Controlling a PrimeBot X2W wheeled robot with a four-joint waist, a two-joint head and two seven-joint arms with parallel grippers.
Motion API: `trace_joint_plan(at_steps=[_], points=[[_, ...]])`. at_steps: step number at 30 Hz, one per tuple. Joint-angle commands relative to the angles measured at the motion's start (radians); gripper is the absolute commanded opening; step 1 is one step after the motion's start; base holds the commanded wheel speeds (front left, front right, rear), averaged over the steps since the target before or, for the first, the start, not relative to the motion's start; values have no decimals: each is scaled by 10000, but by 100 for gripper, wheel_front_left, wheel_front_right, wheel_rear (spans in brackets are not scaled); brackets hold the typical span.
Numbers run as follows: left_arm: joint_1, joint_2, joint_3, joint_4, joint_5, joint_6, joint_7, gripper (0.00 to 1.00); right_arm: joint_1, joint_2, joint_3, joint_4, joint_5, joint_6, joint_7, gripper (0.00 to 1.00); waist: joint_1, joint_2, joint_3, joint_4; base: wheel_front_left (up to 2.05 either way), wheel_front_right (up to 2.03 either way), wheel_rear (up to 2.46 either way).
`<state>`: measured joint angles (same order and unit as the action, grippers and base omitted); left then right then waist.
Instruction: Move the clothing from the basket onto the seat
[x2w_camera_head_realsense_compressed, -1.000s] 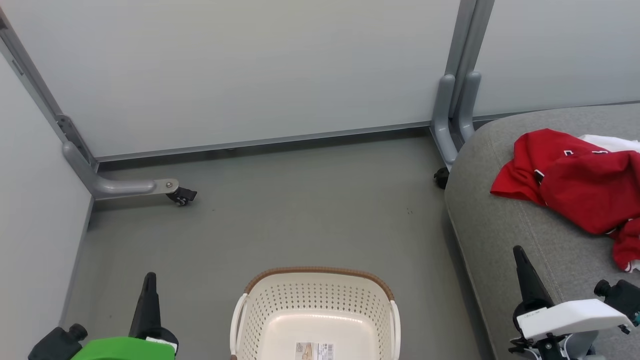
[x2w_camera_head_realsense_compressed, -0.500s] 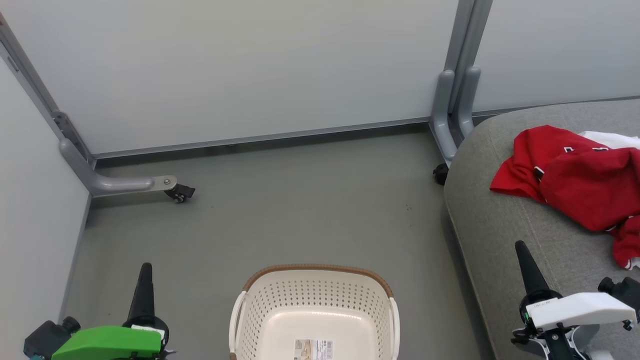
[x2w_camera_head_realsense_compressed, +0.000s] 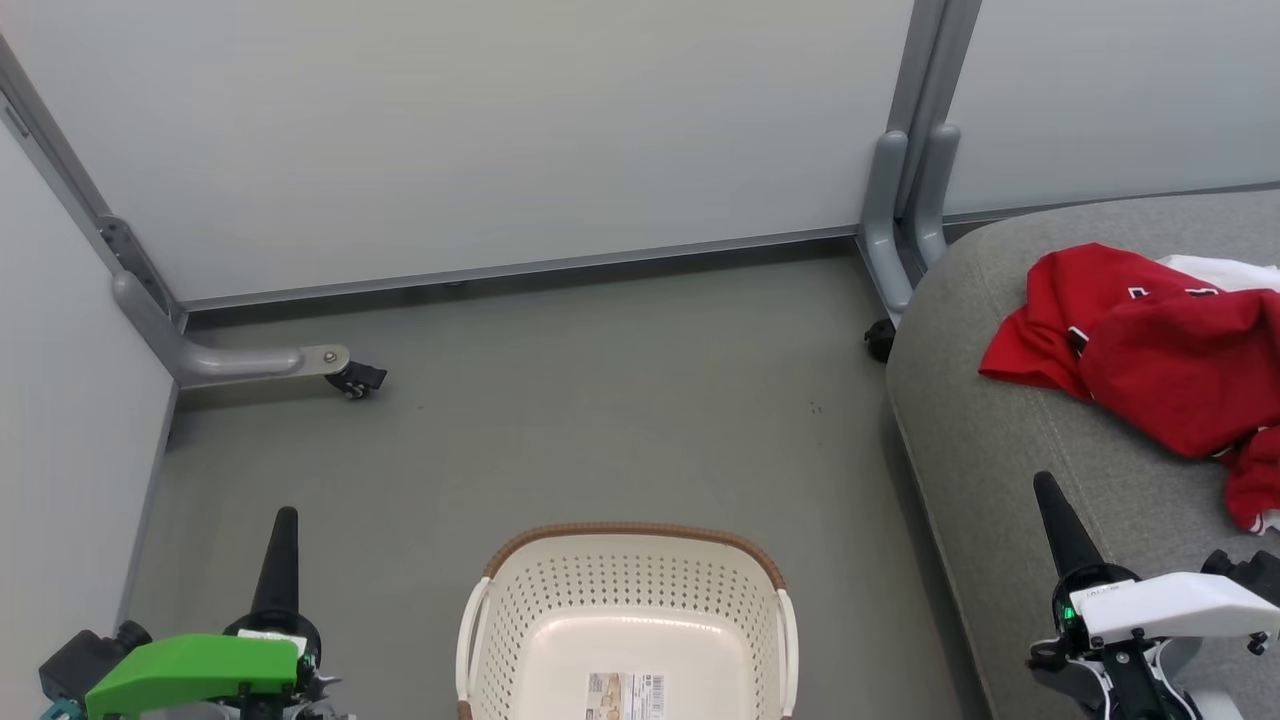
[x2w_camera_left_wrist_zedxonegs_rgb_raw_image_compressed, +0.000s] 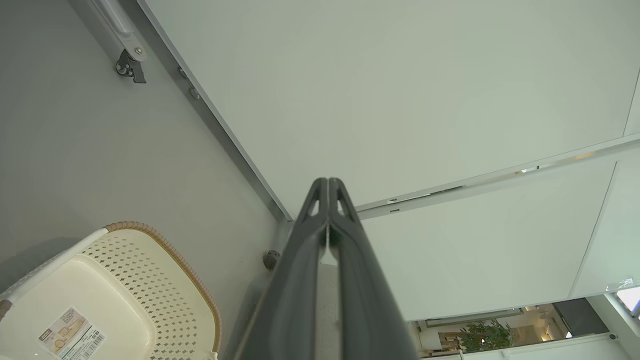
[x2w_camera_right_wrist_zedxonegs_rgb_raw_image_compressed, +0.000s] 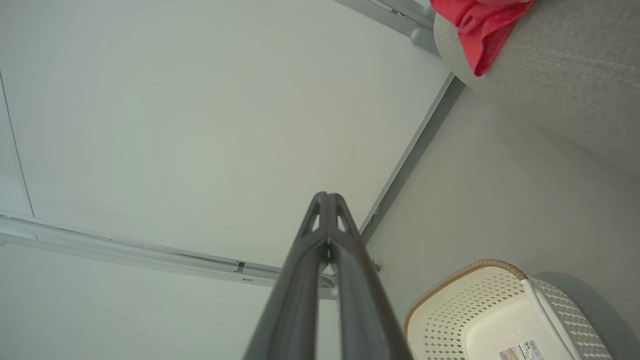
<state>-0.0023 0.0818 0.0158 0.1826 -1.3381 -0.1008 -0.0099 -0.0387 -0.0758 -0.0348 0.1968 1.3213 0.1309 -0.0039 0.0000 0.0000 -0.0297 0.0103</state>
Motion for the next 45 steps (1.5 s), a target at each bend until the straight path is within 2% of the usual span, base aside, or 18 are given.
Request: trace_joint_plan(at_steps=[1, 35, 45], points=[[-302, 79, 72, -4, -267, -69, 63, 0, -225, -57, -53, -6, 256, 0, 65, 0, 0, 0, 11, -4, 0, 0, 0], [-1012, 8, 520, 542, -2729, -294, 811, 0, -639, -4, -414, 422, 2808, -3, 823, 0, 0, 0, 274, -86, 0, 0, 0], [-1106, -20, 620, 627, -3093, -339, 950, 0, -724, 20, -494, 486, 3196, -3, 951, 0, 0, 0, 329, -103, 0, 0, 0]])
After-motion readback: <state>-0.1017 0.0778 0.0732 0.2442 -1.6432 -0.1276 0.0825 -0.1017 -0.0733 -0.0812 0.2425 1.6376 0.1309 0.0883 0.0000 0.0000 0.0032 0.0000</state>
